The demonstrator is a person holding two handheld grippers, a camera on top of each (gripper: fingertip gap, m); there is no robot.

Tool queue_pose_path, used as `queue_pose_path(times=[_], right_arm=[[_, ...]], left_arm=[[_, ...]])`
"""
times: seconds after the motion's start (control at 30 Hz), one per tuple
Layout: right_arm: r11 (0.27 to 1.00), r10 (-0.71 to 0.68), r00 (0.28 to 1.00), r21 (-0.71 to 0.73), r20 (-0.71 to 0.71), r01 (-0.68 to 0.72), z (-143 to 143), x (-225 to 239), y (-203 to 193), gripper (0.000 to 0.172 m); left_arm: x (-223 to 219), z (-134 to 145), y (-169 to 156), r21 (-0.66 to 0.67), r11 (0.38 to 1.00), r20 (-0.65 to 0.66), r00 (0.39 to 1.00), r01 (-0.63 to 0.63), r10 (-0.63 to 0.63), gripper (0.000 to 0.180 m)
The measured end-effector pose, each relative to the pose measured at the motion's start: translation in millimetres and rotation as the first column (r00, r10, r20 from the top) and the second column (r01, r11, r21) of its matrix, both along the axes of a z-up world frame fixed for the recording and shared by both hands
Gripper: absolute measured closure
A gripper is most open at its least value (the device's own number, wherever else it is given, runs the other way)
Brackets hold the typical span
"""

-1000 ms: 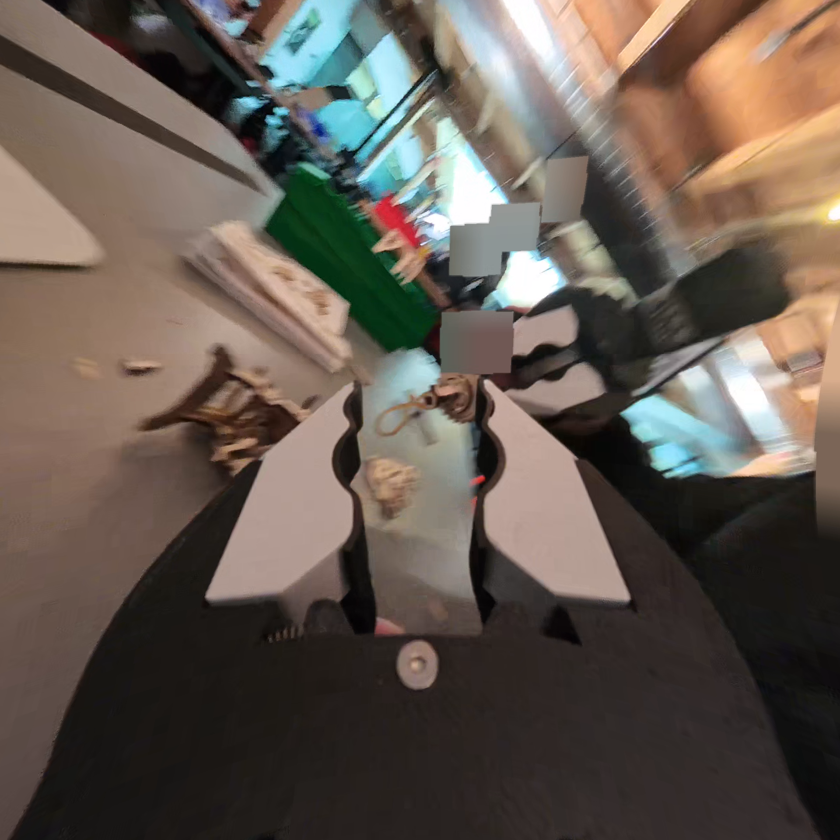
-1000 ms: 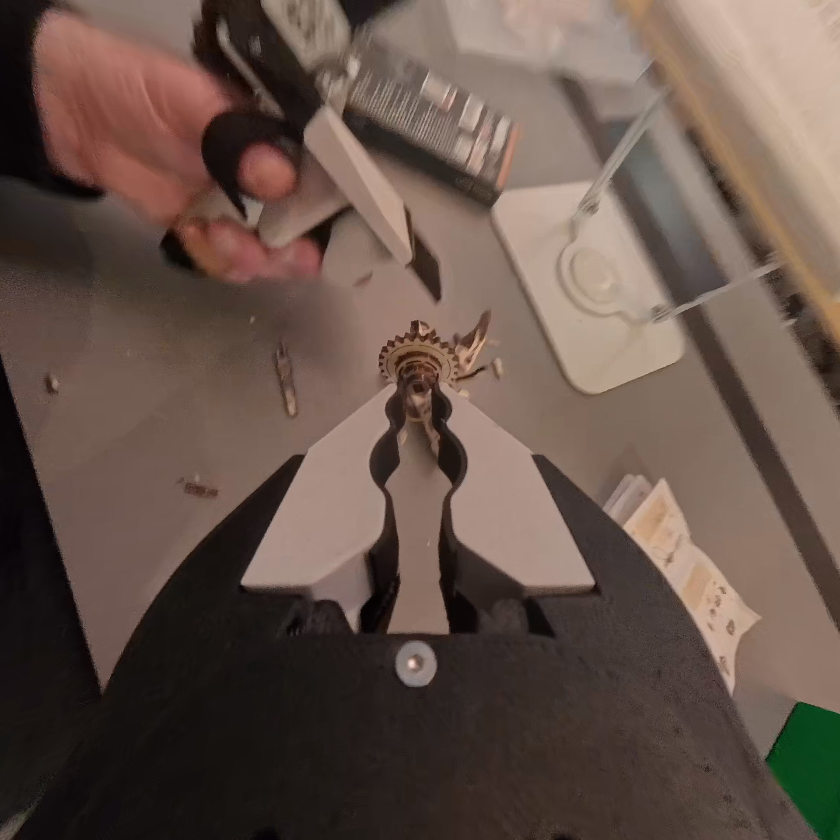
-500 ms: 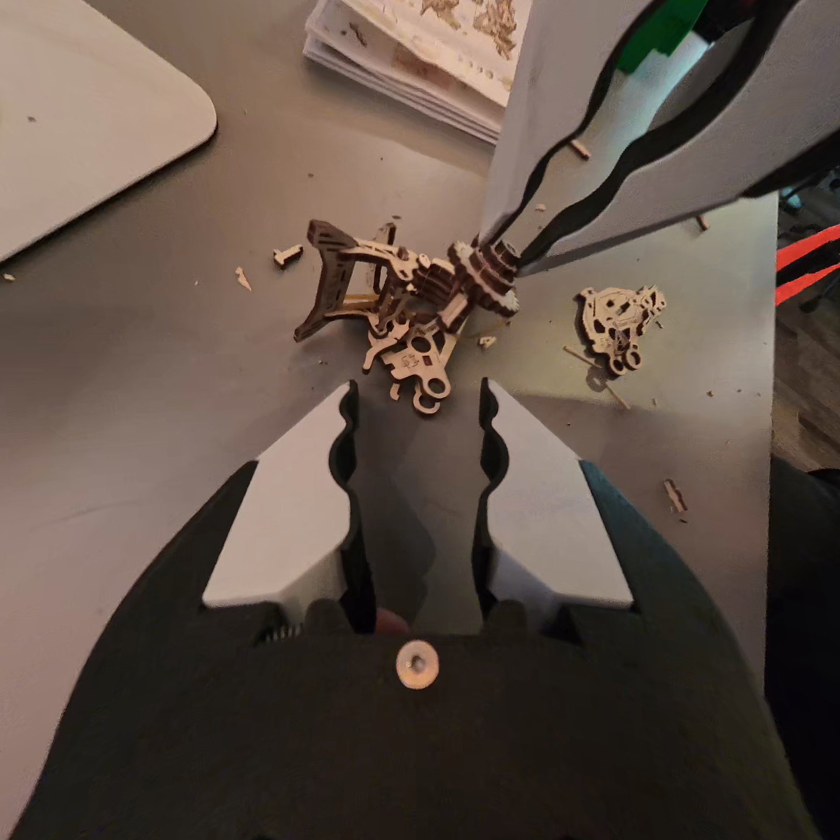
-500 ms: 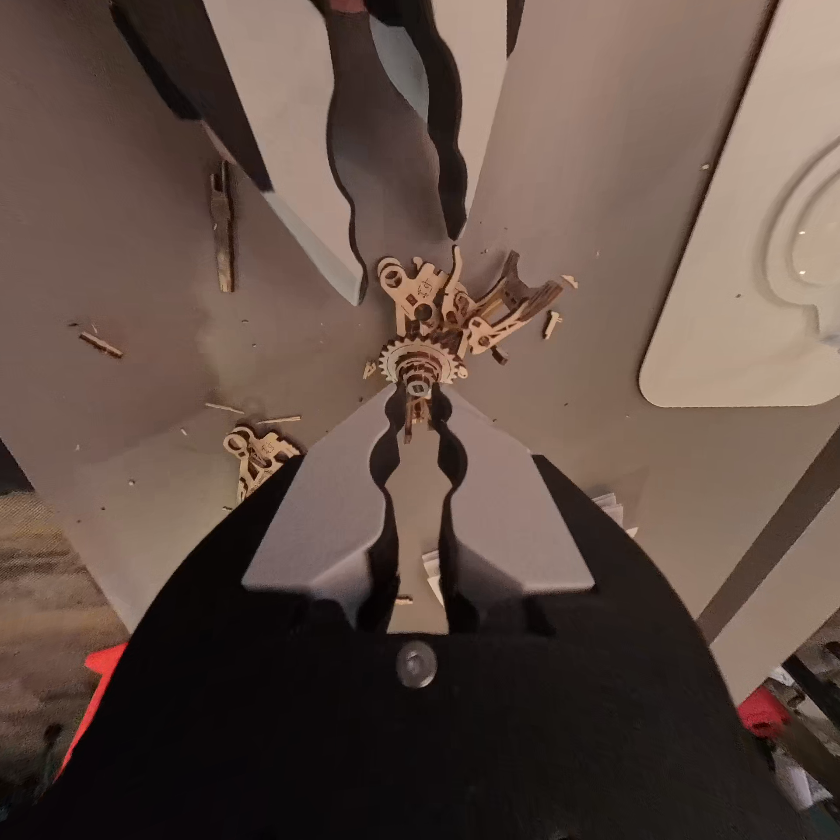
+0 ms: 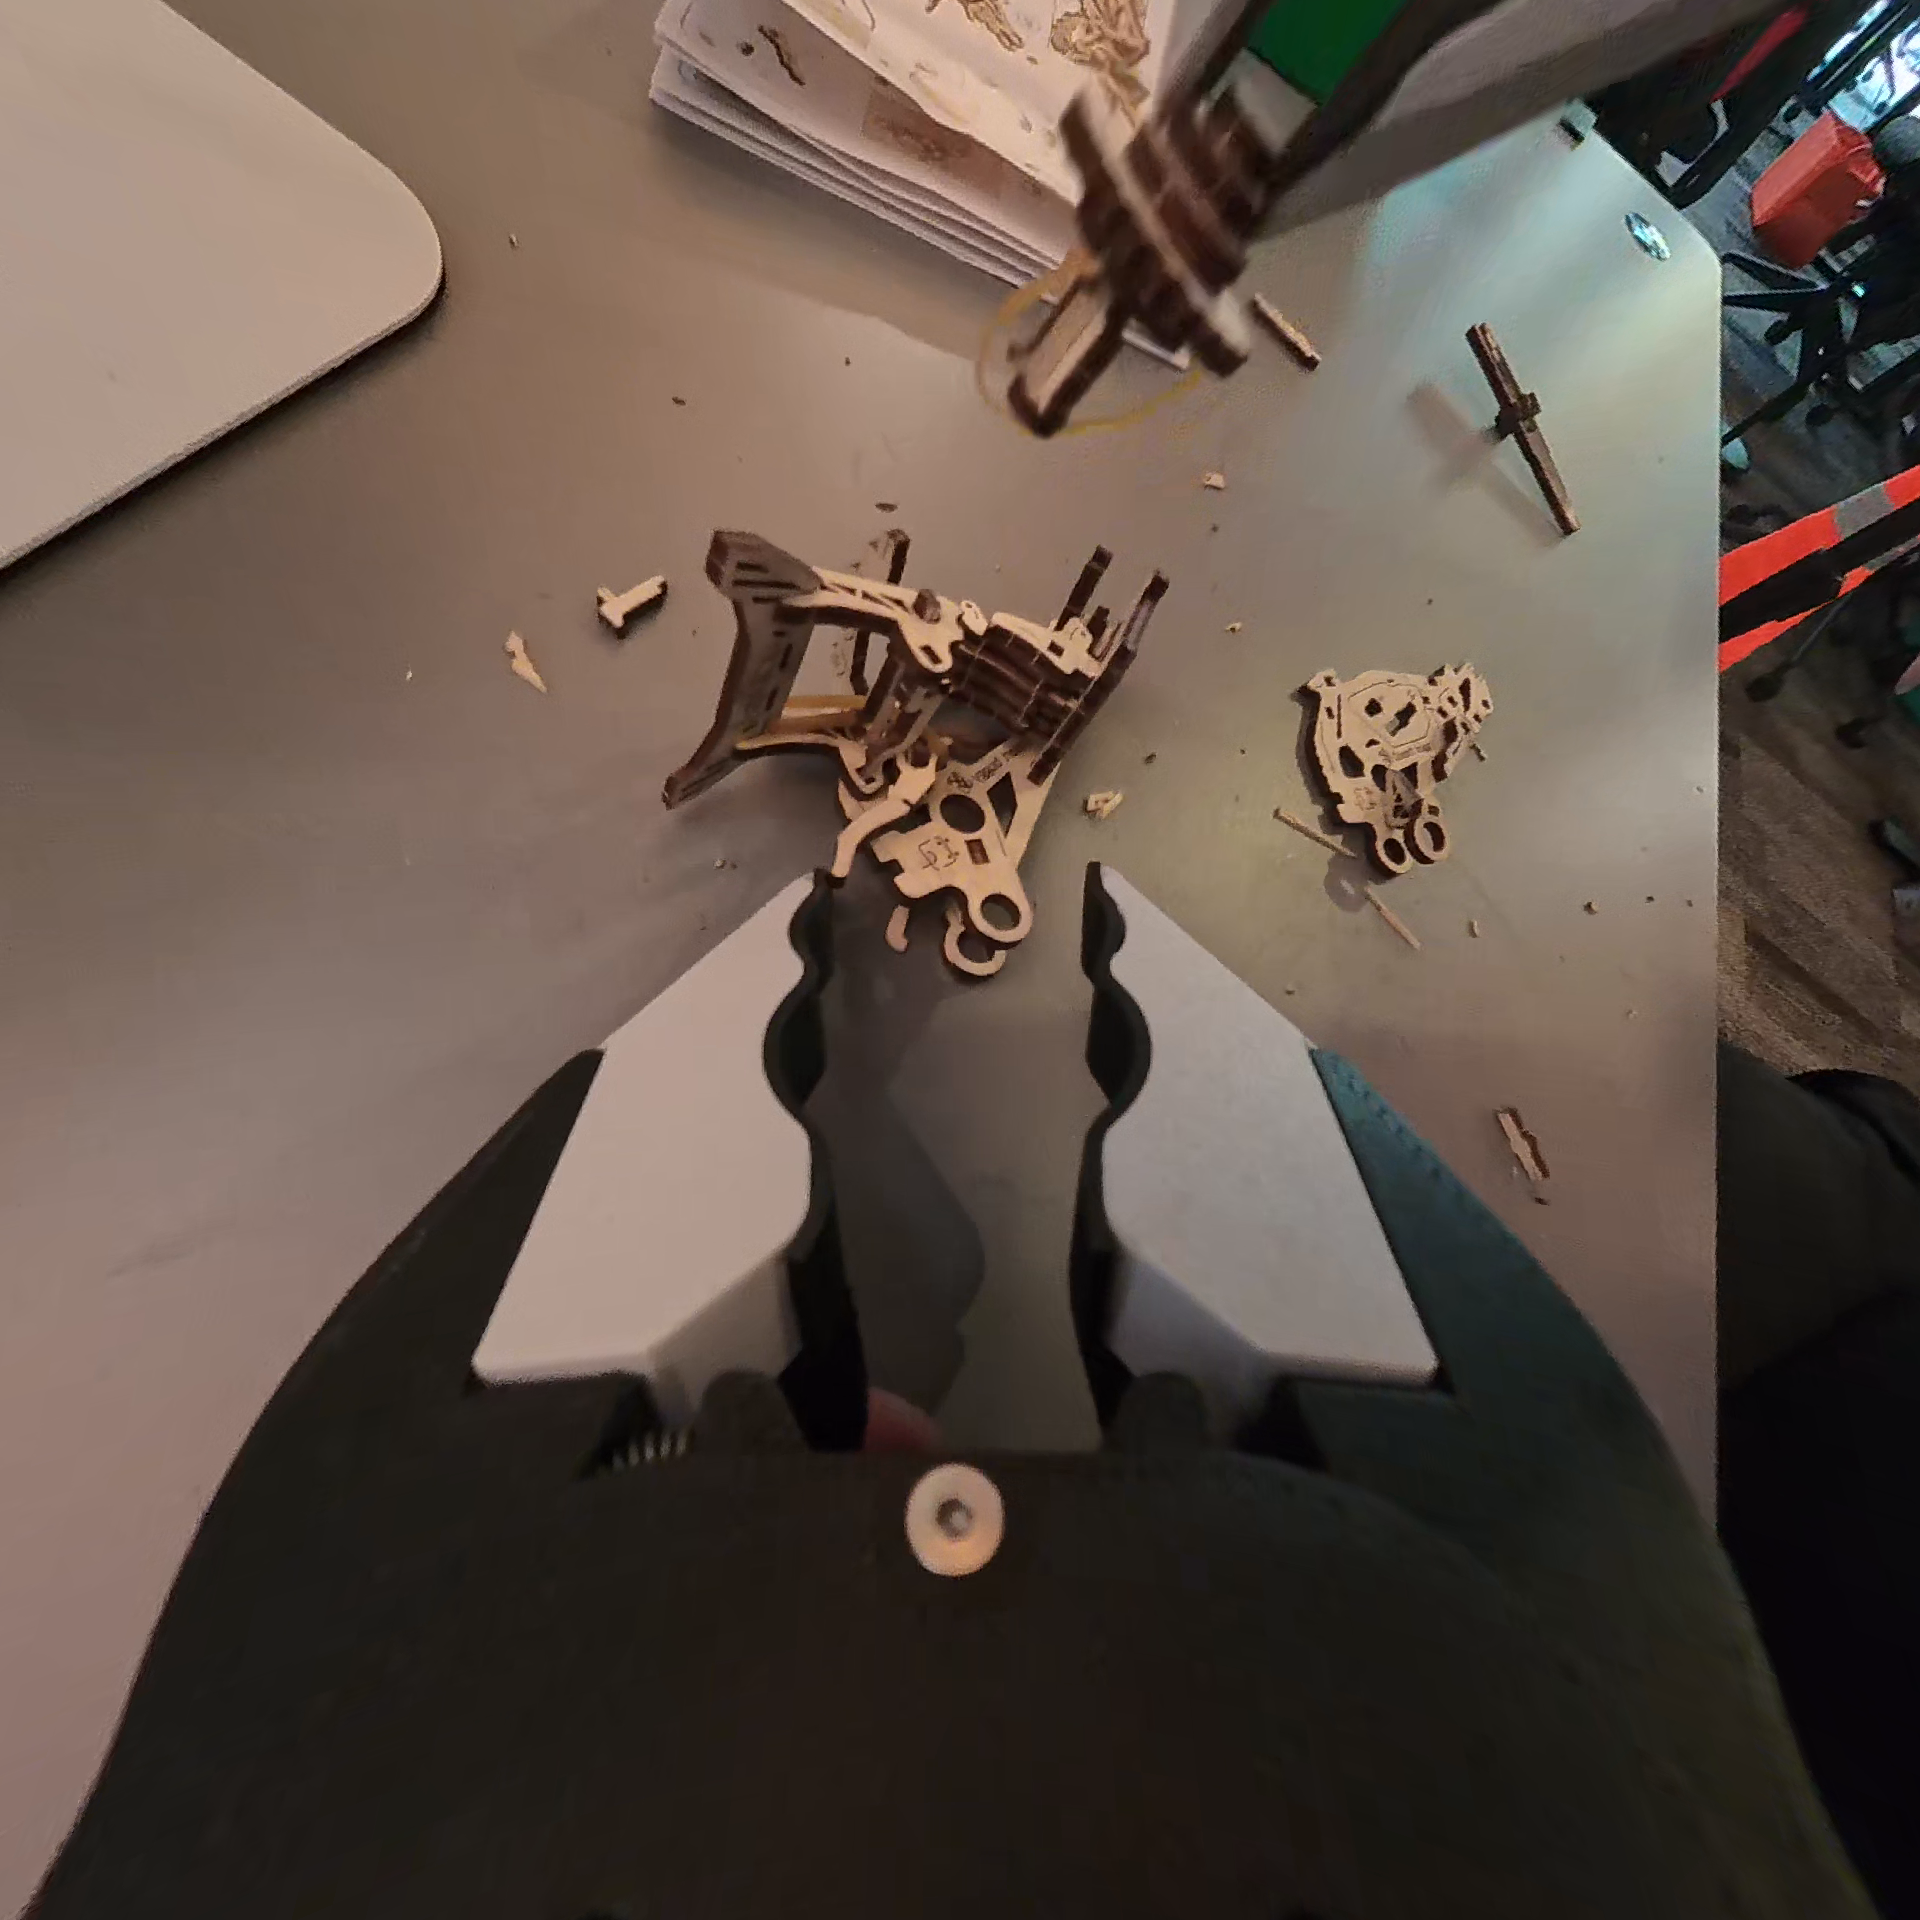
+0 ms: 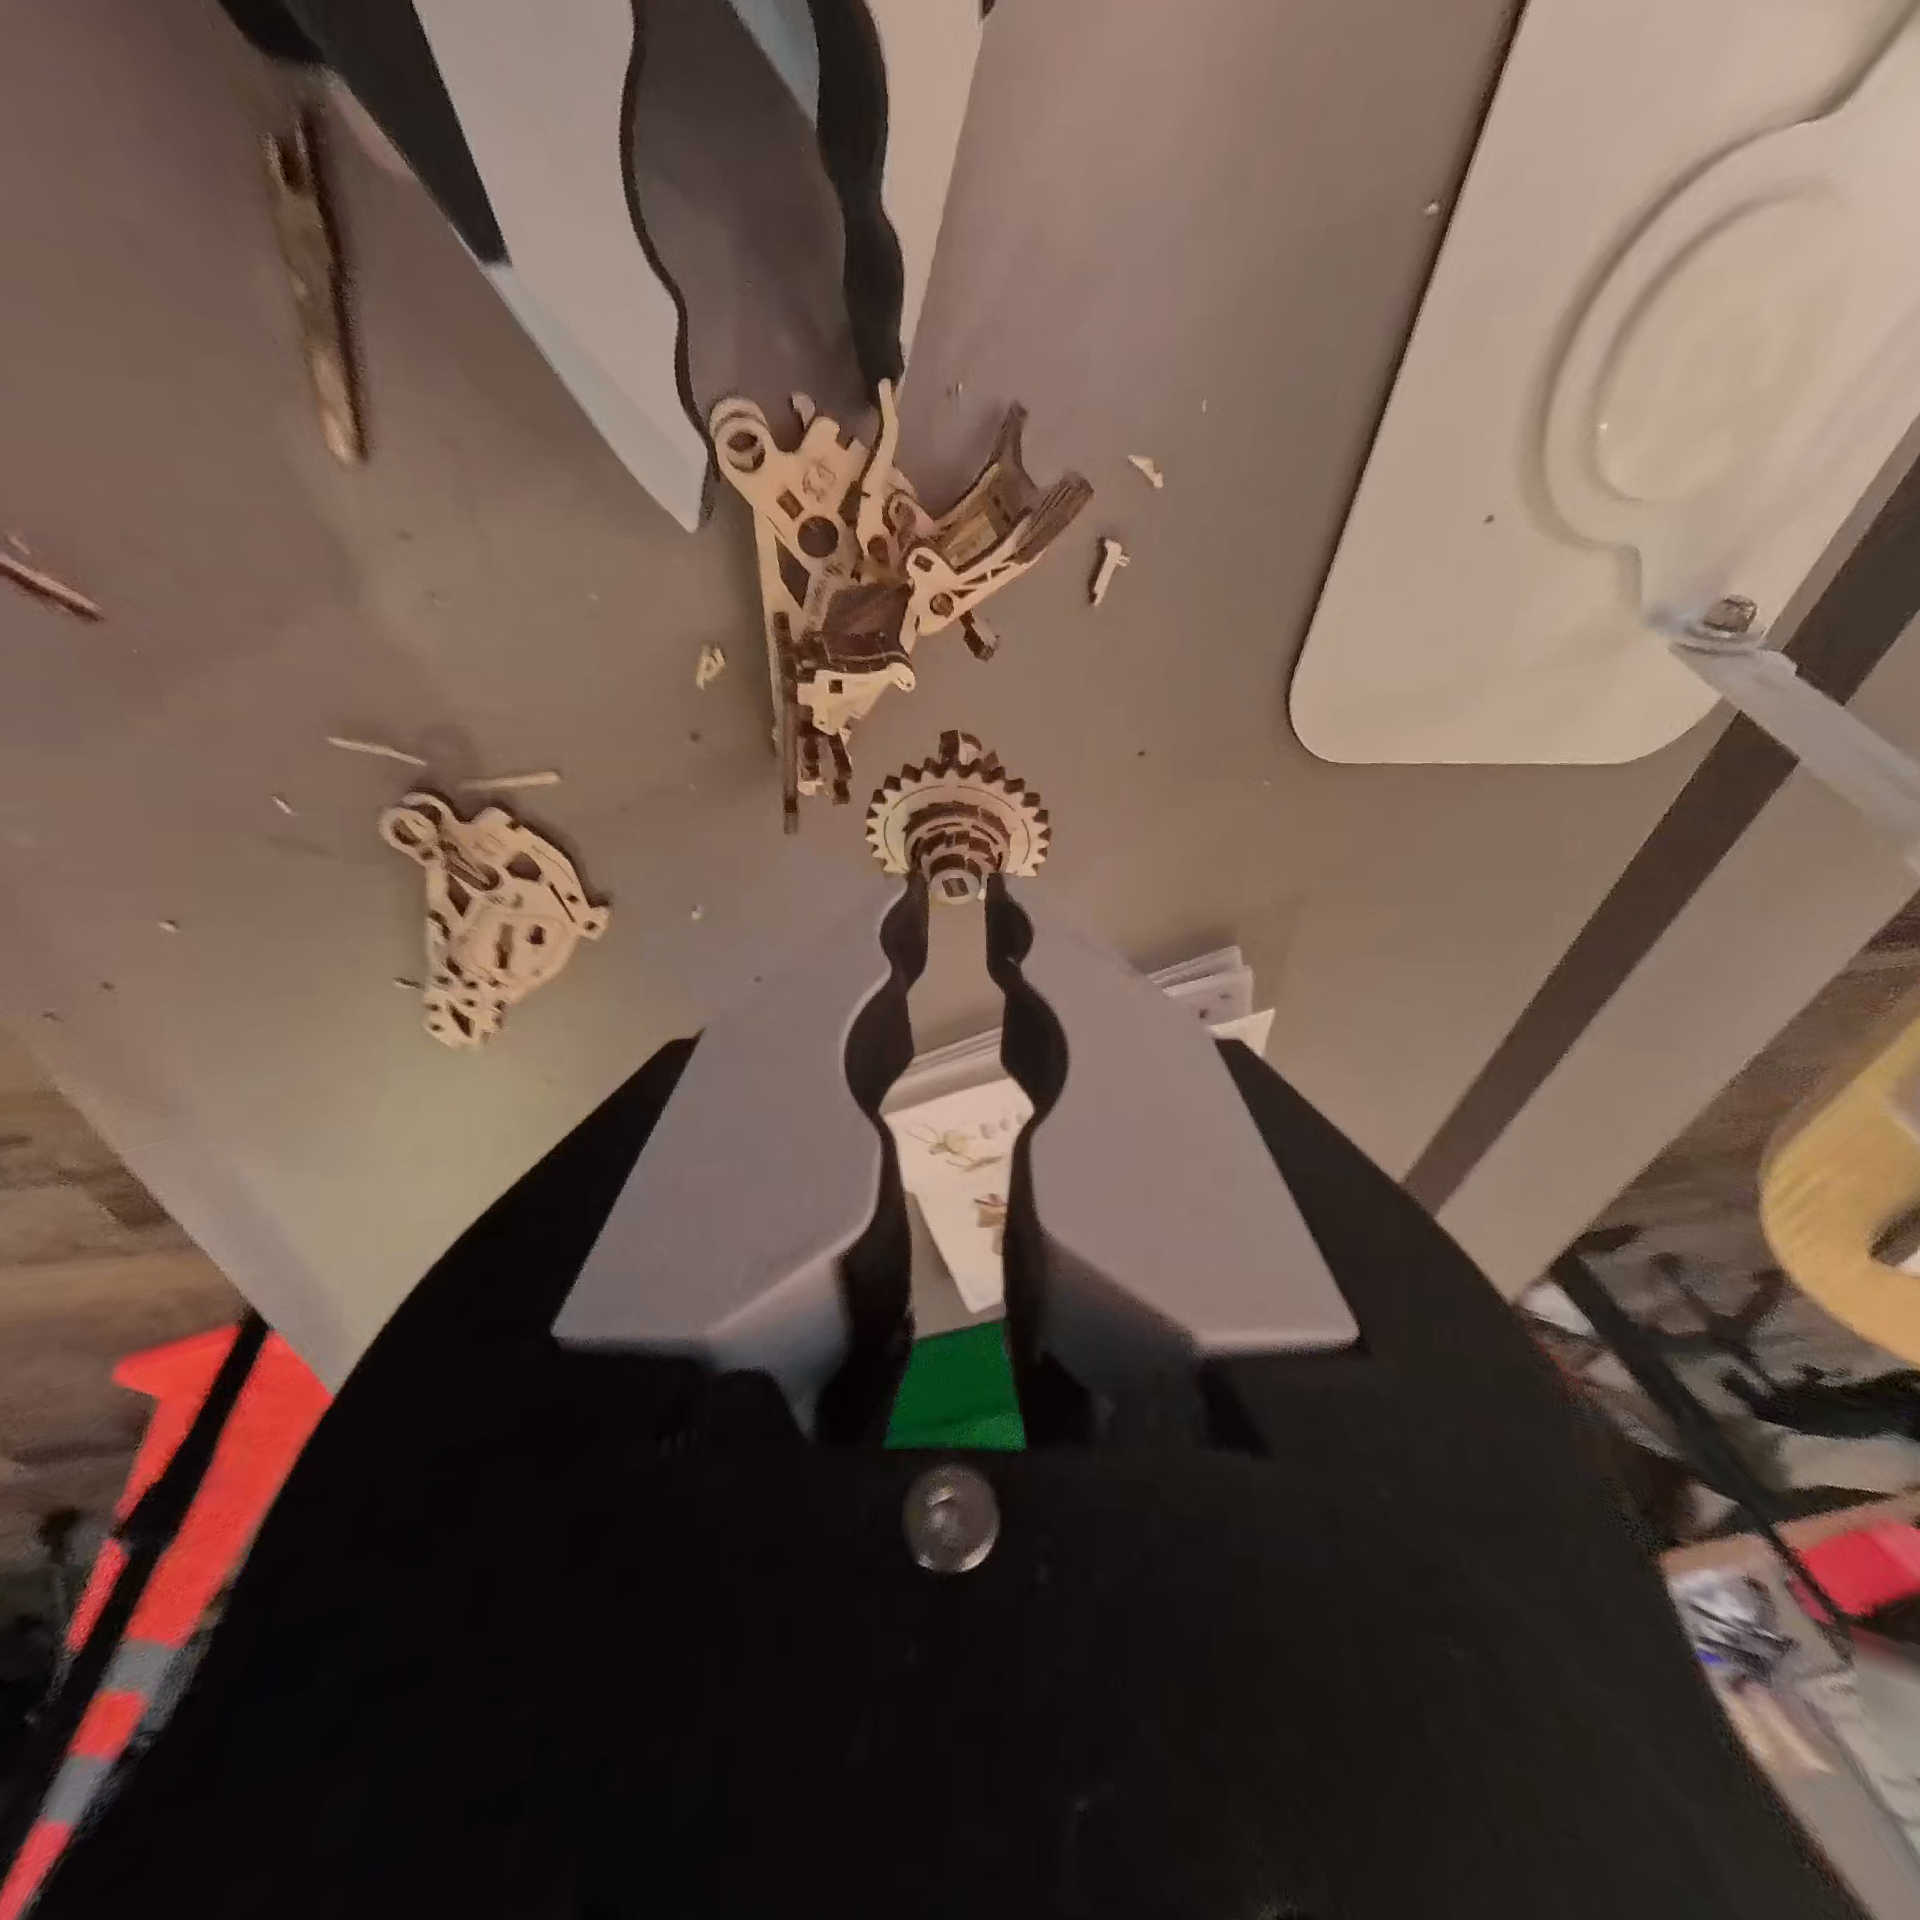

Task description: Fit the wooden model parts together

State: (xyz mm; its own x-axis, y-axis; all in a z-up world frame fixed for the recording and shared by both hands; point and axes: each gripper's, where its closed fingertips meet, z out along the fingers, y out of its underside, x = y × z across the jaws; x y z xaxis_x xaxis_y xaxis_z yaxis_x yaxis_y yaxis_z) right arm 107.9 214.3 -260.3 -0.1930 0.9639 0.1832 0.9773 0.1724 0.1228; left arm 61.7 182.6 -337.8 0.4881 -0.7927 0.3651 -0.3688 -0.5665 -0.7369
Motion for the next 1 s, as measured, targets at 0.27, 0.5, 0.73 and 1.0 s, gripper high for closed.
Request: queue_pose_path(times=[0.27, 0.5, 0.73, 1.0], right_arm=[[0.988, 0.016, 0.996, -0.153, -0.087, -0.029, -34.9, -10.9, -10.2, 0.163], [0.974, 0.032, 0.994, -0.221, -0.102, -0.054, -29.1, -14.9, -24.6, 0.163], [0.963, 0.090, 0.991, -0.247, -0.097, -0.111, -28.5, -25.7, -39.0, 0.164], [0.964, 0.132, 0.991, -0.229, -0.030, -0.135, -48.7, -31.7, -43.2, 0.164]], left_arm=[[1.4, 0.1, -0.5, -0.008, 1.000, 0.006, 1.000, 0.014, -0.014, 0.139], [3.9, -4.9, -4.8, 0.007, 0.999, -0.042, 0.998, 0.045, -0.045, 0.140], [0.0, -3.1, -15.3, 0.003, 0.995, -0.024, 0.994, 0.105, -0.105, 0.121], [-0.2, -5.8, -16.2, 0.021, 0.994, -0.057, 0.992, 0.111, -0.109, 0.133]])
